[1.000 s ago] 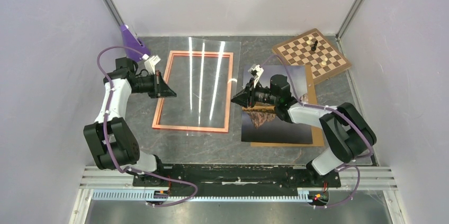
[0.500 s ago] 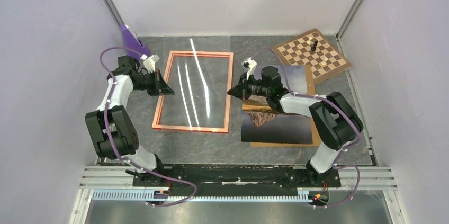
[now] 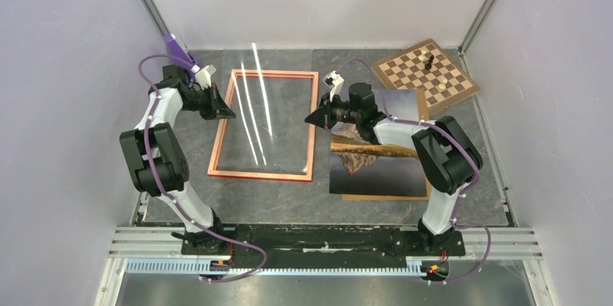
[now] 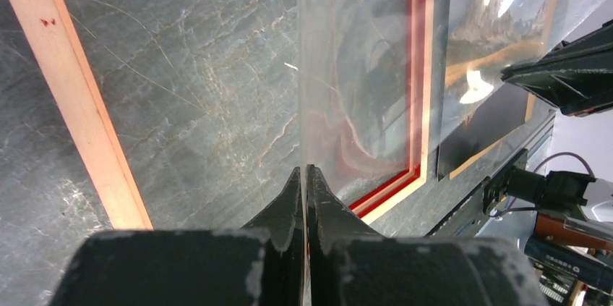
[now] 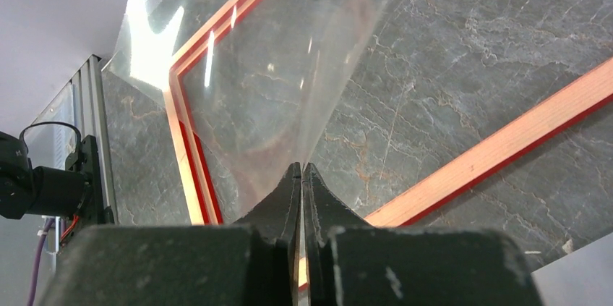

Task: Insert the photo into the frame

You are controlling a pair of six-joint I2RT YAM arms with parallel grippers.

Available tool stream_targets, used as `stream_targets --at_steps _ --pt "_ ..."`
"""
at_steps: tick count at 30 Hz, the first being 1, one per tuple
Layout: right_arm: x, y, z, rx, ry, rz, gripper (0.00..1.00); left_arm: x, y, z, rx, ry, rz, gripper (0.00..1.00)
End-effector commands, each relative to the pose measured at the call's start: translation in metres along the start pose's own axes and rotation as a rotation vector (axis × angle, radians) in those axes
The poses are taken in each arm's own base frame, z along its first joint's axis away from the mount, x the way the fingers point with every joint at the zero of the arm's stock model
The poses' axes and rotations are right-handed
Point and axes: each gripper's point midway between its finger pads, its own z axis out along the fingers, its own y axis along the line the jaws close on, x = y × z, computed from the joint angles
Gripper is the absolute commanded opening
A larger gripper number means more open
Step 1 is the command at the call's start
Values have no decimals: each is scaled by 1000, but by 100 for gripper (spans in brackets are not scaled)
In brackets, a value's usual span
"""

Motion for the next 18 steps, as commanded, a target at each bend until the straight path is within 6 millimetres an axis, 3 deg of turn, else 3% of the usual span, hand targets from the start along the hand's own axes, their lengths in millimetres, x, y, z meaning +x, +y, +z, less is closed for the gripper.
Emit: stream_targets --at_steps 1,10,18 --pt "-21 16 10 -71 -35 -75 0 -26 -2 1 1 -43 30 2" --pt "-13 9 16 -58 -4 -38 0 -30 1 4 6 -25 10 2" --pt "-19 9 12 -31 3 -26 0 -40 -20 -13 32 -31 6 2"
